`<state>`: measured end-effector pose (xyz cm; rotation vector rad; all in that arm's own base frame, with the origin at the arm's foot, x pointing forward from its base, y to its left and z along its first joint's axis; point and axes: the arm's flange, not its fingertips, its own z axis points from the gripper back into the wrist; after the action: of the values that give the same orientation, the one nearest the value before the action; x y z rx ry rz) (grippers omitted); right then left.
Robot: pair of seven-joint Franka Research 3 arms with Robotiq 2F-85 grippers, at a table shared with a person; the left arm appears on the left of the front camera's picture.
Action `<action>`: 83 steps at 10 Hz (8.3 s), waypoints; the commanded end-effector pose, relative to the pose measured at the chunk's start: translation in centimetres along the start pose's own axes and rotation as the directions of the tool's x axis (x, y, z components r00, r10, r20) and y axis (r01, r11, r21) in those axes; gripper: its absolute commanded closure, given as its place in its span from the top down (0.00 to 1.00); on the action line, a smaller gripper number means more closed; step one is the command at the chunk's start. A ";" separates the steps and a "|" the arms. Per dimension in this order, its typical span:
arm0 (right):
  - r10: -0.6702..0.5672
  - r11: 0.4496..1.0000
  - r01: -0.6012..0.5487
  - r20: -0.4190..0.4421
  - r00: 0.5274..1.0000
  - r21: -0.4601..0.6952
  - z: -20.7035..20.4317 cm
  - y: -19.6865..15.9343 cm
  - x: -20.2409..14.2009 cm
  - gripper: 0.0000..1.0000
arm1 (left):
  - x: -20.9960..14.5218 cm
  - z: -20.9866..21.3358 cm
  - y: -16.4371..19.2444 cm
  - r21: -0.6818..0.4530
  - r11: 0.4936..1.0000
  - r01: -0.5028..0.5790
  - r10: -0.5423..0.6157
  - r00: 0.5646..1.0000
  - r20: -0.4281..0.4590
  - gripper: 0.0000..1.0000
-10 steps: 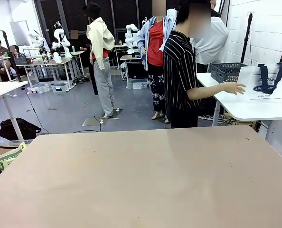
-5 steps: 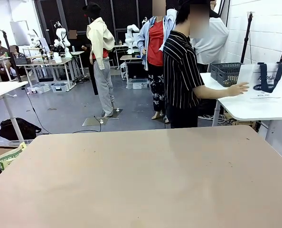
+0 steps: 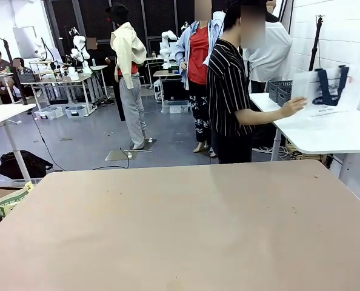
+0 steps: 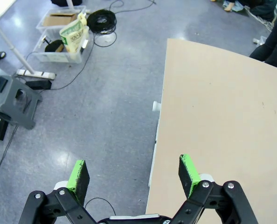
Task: Transfer purchased items from the store into the shopping bag.
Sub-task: Open the Reusable shopping bag in the center of the table.
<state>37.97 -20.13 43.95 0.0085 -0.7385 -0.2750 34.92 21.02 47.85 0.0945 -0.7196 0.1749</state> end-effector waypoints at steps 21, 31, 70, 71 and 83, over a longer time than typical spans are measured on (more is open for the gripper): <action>-0.019 1.000 0.019 -0.003 1.000 -0.001 -0.2 0.1 -0.1 1.00 | 0.0 0.1 0.1 0.008 1.000 -0.009 0.009 1.000 0.001 1.00; -0.019 1.000 0.019 -0.003 1.000 -0.001 -0.2 0.1 -0.1 1.00 | 0.0 0.1 0.1 0.008 1.000 -0.009 0.009 1.000 0.001 1.00; 0.593 0.768 -0.404 -0.316 0.741 0.497 7.1 54.9 -1.8 1.00 | 19.8 -7.0 -57.4 -0.661 0.448 0.602 -0.736 0.668 0.109 1.00; 0.593 0.768 -0.403 -0.317 0.741 0.497 6.9 55.2 -2.1 1.00 | 19.7 -7.7 -57.5 -0.665 0.457 0.591 -0.740 0.667 0.084 1.00; 0.611 0.768 -0.434 -0.334 0.718 0.471 5.8 55.7 -3.3 1.00 | 18.5 -5.3 -55.8 -0.643 0.465 0.609 -0.729 0.675 0.111 1.00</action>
<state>45.52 34.53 52.30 0.2383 -0.2572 0.4478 63.27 -31.32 55.51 -0.3007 -0.4742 -0.8621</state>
